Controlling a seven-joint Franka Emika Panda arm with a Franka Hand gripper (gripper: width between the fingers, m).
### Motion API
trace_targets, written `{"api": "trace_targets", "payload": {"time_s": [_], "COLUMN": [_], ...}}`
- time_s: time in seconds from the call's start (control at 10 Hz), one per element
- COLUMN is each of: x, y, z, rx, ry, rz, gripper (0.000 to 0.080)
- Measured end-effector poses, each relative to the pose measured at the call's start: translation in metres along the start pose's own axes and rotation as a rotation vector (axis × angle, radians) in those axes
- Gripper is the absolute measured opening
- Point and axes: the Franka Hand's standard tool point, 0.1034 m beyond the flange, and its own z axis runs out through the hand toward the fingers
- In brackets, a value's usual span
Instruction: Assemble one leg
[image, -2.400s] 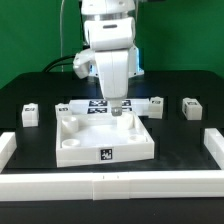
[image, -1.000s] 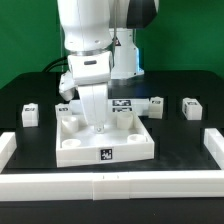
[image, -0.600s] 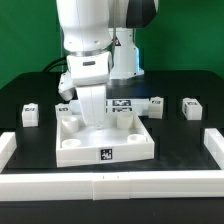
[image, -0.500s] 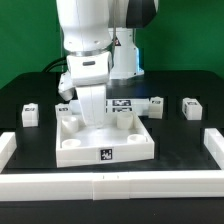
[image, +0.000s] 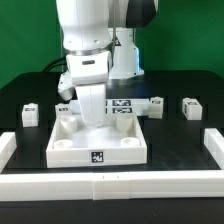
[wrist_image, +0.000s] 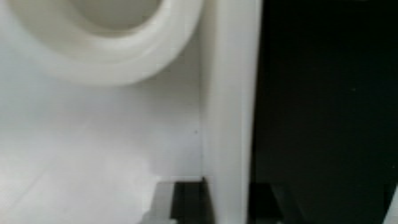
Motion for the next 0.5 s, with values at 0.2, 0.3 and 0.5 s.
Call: {"api": "trace_targets", "payload": {"time_s": [0.2,0.3,0.5], "x": [0.003,0.020,0.055], "y": [0.001,0.008,0.023], "z": [0.000,0.000,0.002], "rx": [-0.001,-0.005,-0.016], "ry": [0.000,-0.001,0.009], "rz": [0.020,0.059,0.082], "gripper": [0.0071,0.0071,0.0072]}}
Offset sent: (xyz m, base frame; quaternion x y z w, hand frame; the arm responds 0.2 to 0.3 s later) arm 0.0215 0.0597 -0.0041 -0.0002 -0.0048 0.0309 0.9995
